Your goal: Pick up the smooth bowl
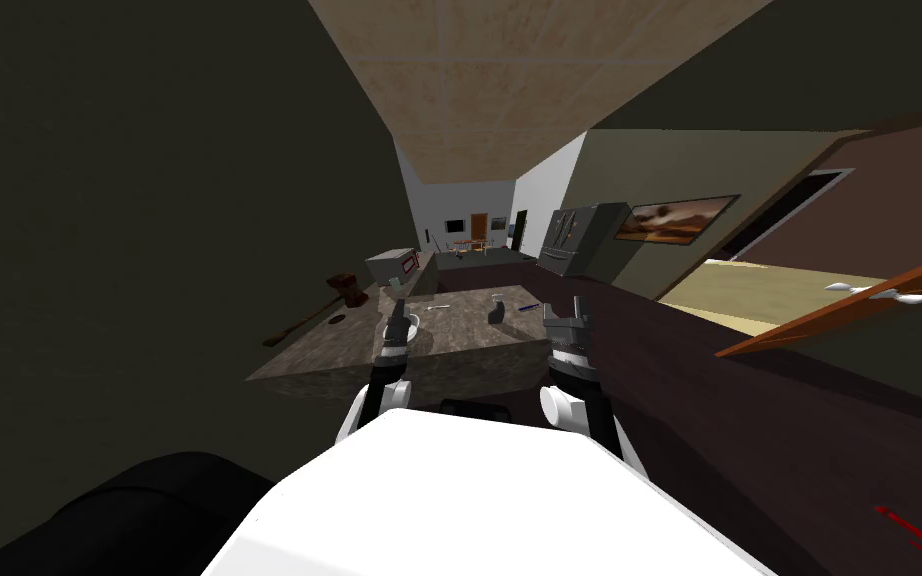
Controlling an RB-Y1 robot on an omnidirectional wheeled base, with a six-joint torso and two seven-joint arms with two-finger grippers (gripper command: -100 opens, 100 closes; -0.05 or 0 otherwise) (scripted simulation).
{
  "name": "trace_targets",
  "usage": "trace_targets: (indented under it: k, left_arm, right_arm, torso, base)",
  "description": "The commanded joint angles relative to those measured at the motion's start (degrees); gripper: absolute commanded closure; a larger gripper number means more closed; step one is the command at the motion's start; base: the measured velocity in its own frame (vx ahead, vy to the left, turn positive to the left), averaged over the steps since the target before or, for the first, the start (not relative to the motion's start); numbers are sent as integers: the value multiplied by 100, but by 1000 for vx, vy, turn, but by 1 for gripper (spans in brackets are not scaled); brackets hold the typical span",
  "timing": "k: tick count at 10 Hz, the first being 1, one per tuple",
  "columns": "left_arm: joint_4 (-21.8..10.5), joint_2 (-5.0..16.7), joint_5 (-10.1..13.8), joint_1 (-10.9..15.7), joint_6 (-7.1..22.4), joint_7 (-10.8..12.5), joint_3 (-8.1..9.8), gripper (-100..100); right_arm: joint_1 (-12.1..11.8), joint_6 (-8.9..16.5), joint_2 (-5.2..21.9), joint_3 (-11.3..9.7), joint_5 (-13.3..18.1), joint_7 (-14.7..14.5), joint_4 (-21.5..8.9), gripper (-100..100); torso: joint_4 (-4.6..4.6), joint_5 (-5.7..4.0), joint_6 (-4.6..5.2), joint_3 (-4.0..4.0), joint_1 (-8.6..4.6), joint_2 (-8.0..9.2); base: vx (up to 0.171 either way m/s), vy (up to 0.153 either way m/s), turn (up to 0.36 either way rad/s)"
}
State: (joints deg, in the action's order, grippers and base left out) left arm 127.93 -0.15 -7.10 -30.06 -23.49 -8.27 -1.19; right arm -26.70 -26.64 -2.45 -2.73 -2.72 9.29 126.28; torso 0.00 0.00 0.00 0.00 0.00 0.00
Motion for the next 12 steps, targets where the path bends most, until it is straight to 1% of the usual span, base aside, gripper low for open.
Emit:
trace_targets:
  k: [1, 4, 5, 6, 7, 8, 9, 10, 11, 12]
  left_arm:
    - [24, 186, 19, 5, 128, 22, 16, -100]
    - [120, 559, 98, 28, 584, 109, 77, -100]
    - [120, 559, 98, 28, 632, 109, 77, -100]
    - [165, 660, 136, 40, 864, 149, 106, -100]
    - [165, 660, 136, 40, 871, 149, 106, -100]
    - [214, 747, 180, 53, 1097, 195, 138, -100]
    - [214, 747, 180, 53, 1141, 195, 138, -100]
    - [266, 819, 229, 68, 1380, 245, 173, -100]
    - [266, 819, 229, 68, 1438, 245, 173, -100]
    - [321, 878, 283, 86, 1669, 298, 212, -100]
  right_arm:
    - [0, 0, 0, 0, 0, 0, 0, 0]
    - [1, 0, 0, 0, 0, 0, 0, 0]
    - [1, 0, 0, 0, 0, 0, 0, 0]
    - [0, 0, 0, 0, 0, 0, 0, 0]
    - [1, 0, 0, 0, 0, 0, 0, 0]
    - [0, 0, 0, 0, 0, 0, 0, 0]
    - [1, 0, 0, 0, 0, 0, 0, 0]
    - [0, 0, 0, 0, 0, 0, 0, 0]
    - [1, 0, 0, 0, 0, 0, 0, 0]
    - [0, 0, 0, 0, 0, 0, 0, 0]
  torso:
    - [0, 0, 0, 0, 0, 0]
    - [3, 2, 0, 9, 9, 16]
    - [5, 2, 1, 12, 11, 21]
    - [4, 2, 0, 11, 9, 18]
    - [4, 2, 0, 10, 7, 18]
    - [3, 1, 0, 8, 6, 14]
    - [3, 1, 1, 9, 6, 15]
    - [3, 1, 0, 8, 6, 13]
    - [4, 2, 1, 9, 8, 16]
    - [4, 2, 0, 9, 9, 15]
  base:
    - [-12, 5, -33]
    - [-45, 18, -60]
    - [-44, 20, -20]
    - [-43, 13, -41]
    - [-33, 11, -29]
    - [-40, 13, -59]
    - [-34, 12, -34]
    - [-45, 20, -64]
    - [-40, 23, -37]
    - [-49, 21, -70]
